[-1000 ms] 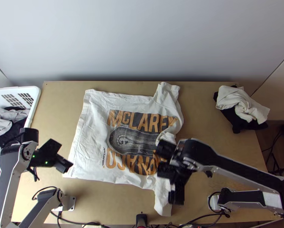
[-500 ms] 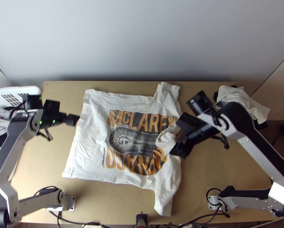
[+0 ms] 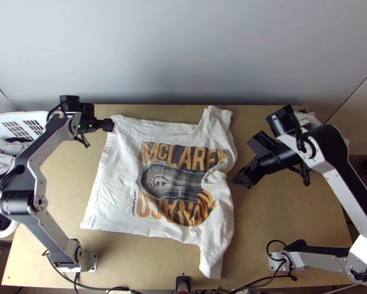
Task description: Fold the t-shirt
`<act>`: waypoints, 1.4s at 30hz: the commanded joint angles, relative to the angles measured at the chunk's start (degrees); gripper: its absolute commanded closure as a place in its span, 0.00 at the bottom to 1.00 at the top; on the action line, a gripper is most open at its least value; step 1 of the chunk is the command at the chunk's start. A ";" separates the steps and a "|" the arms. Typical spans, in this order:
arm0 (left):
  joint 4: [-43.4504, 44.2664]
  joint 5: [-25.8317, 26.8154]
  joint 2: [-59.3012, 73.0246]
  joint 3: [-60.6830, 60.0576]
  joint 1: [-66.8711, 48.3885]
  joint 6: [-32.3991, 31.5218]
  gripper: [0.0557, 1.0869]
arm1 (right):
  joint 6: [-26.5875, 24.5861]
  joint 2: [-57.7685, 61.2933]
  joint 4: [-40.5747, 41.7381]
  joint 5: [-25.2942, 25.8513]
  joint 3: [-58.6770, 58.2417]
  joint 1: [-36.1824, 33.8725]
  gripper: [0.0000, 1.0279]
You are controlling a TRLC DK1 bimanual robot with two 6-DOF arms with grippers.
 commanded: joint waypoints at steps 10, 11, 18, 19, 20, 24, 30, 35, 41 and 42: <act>0.34 -0.47 6.90 4.36 -0.98 -3.13 0.07 | -1.80 -0.62 -0.86 5.73 -2.19 -7.83 0.03; 0.07 -0.47 6.90 4.27 -0.98 -3.22 0.07 | -1.80 -0.71 -0.86 5.73 -2.36 -8.62 0.03; -0.45 -0.47 7.08 5.33 -0.72 -3.22 0.07 | -1.54 -1.76 -0.86 5.64 -2.98 -9.85 0.03; -0.37 -0.47 7.17 5.42 -0.89 -3.66 0.07 | -1.37 -2.03 -0.86 5.64 -3.24 -9.85 0.03; -0.37 -0.47 7.34 5.42 -0.89 -4.19 0.07 | -1.28 -2.38 -0.86 5.64 -3.68 -9.94 0.03; -0.37 -0.65 8.31 5.33 -0.98 -5.86 0.07 | -1.10 -3.70 -0.77 5.38 -5.44 -9.76 0.03; 0.42 -1.35 9.54 5.77 -0.98 -5.95 0.07 | -0.57 -4.66 0.02 4.59 -5.18 -8.62 0.03; 1.48 -2.14 13.14 8.67 -2.03 -6.21 0.07 | -0.49 -4.58 0.37 3.71 -5.35 -8.27 0.03; 1.48 -3.46 17.10 13.41 -2.91 -6.21 0.16 | -0.49 -2.55 0.72 3.62 -4.03 -6.60 0.03; 0.95 -3.37 17.63 14.12 -2.91 -6.30 0.21 | -0.49 -1.76 0.81 3.71 -2.89 -6.42 0.03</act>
